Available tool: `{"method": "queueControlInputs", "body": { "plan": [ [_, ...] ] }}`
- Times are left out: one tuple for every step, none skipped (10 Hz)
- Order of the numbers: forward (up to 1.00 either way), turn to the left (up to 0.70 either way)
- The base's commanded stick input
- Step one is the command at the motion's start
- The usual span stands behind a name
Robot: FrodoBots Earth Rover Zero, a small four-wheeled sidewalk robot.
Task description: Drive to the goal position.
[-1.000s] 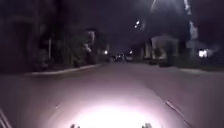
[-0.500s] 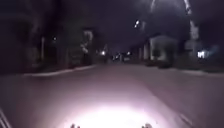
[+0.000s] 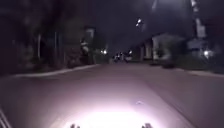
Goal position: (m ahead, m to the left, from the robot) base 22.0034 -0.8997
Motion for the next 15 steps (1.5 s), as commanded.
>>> {"method": "queueControlInputs", "body": {
  "plan": [
    [1.0,-0.17],
    [1.0,-0.4],
    [1.0,-0.4],
    [1.0,-0.4],
    [1.0,-0.07],
    [1.0,0.0],
    [1.0,0.0],
    [1.0,0.0],
    [1.0,0.0],
    [1.0,0.0],
    [1.0,0.0],
    [1.0,0.0],
    [1.0,0.0],
    [1.0,0.0],
    [1.0,0.0]
  ]
}}
